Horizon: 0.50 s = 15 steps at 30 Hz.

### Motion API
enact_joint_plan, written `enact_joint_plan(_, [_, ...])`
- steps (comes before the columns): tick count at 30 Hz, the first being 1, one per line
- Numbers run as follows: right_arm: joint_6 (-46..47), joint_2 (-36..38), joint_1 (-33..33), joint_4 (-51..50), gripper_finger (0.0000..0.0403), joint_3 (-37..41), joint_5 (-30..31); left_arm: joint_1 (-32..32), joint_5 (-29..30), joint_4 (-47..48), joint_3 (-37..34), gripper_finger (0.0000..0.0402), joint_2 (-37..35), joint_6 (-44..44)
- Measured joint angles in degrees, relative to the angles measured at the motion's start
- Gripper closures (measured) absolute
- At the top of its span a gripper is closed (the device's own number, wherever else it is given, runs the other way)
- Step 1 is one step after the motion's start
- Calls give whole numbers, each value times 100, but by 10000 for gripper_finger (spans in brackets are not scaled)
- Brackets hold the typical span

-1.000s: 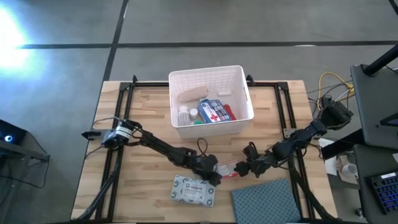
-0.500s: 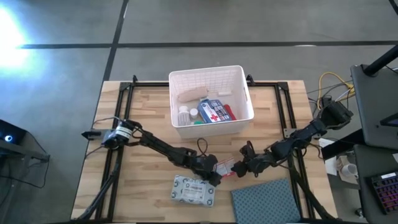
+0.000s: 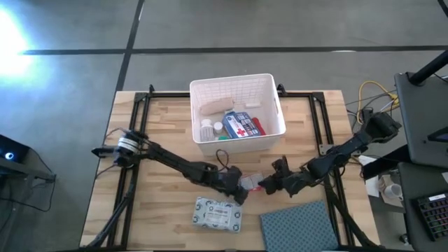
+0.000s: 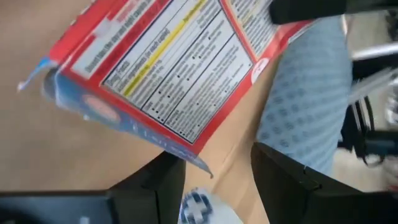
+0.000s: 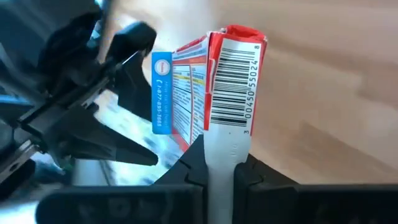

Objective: Pick & place medical supplies in basket/bin
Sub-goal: Put the red medicine pack into the white bin

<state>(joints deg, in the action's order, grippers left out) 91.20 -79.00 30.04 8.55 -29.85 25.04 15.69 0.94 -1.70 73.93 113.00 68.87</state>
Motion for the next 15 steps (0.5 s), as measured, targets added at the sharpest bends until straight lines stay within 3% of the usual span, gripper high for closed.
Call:
enact_joint_plan(7, [-651,979,-15,16,389,-306,876,352,1681,1526,22,240,-1546,37])
enact_joint_plan(15, [-2732,2054,-586,-155,390,-1219,1868,847,4364,2091,31,240,-3128,-79])
